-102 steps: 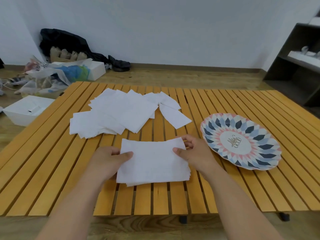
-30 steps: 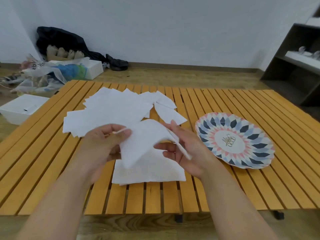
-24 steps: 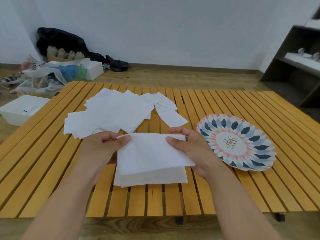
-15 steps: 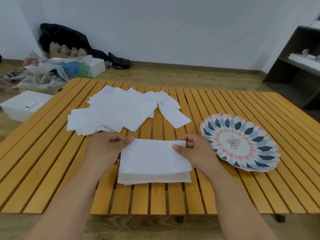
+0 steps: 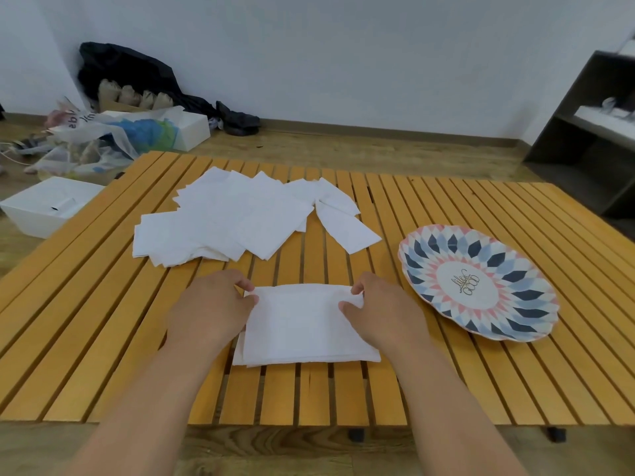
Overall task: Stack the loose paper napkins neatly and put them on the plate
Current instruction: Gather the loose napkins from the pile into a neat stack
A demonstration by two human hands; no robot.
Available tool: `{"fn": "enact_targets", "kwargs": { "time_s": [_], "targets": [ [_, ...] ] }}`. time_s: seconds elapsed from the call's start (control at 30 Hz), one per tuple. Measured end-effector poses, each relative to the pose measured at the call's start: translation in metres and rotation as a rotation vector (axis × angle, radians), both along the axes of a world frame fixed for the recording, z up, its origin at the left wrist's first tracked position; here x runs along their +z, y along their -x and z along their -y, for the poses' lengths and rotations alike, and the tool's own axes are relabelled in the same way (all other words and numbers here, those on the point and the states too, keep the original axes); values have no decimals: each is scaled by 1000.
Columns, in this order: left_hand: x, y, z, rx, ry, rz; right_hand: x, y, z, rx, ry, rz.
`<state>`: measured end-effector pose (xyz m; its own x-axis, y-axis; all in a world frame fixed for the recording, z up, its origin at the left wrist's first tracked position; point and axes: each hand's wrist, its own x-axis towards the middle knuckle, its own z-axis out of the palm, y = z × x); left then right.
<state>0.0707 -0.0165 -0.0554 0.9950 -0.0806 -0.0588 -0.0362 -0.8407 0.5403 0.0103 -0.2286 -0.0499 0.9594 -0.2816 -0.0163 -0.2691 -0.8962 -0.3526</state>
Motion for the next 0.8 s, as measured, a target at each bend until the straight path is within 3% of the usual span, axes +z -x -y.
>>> {"fn": "enact_targets", "kwargs": {
  "time_s": [0.2,0.37,0.8],
  "targets": [
    [5,1,2,-26,-128,-21,0,-4,4,-46,-11,-51],
    [11,0,1,-5,-72,-162,6,-2,10,-102,-216,-199],
    [20,0,-3,0,-77,-66,3,-6,16,-111,-206,-72]
  ]
}}
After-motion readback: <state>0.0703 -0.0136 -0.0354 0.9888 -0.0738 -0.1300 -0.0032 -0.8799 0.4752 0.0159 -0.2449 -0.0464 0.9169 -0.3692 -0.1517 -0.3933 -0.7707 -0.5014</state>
